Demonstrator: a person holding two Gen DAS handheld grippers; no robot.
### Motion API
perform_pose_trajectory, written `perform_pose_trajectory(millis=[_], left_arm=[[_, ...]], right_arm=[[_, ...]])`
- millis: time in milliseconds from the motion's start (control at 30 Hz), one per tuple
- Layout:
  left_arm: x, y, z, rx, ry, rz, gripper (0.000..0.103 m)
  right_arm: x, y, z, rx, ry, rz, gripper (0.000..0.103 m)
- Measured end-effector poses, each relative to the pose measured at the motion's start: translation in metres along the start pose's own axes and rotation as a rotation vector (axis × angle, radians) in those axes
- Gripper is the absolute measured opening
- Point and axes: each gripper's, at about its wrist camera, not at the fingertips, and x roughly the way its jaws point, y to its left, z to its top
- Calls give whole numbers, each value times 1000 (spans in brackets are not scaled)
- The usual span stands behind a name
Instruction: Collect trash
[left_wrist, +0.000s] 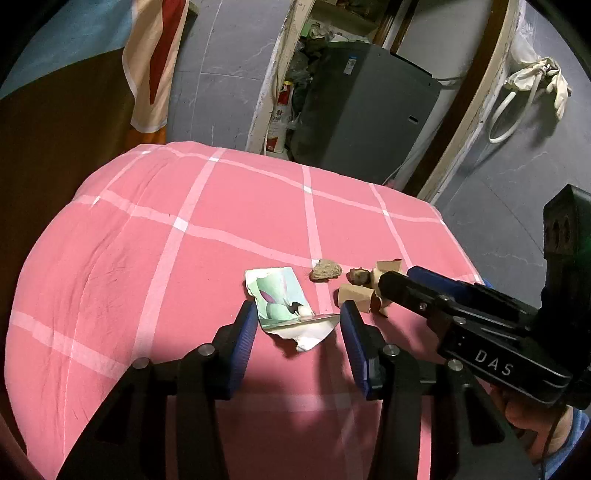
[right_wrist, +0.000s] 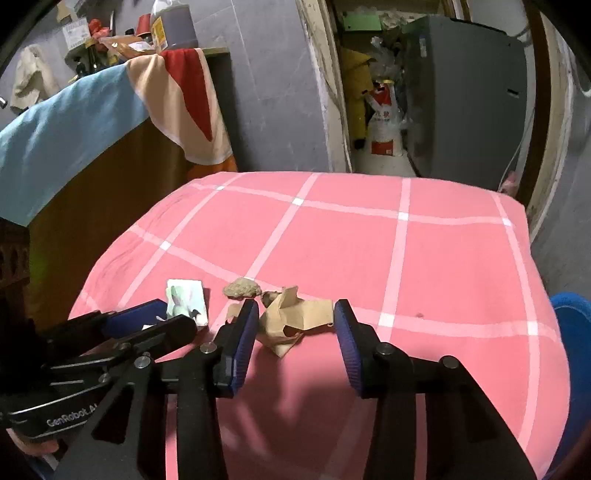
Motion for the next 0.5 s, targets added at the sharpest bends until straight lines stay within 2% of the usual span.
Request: perform_pose_trajectory(millis=[33, 100, 300, 500], left_arm=[[1, 0, 0, 0, 0, 0, 40], [1, 0, 0, 1, 2, -1, 40], [0, -3, -3, 6, 1, -3, 40], [-6, -4, -6, -1, -2, -2, 39]], right_arm=[[0, -1, -1, 2, 1, 5, 36], [-1, -2, -2, 5, 3, 15, 25], [-9, -4, -7, 9, -10, 24, 15], [-18, -7, -11, 23, -29, 27, 13]])
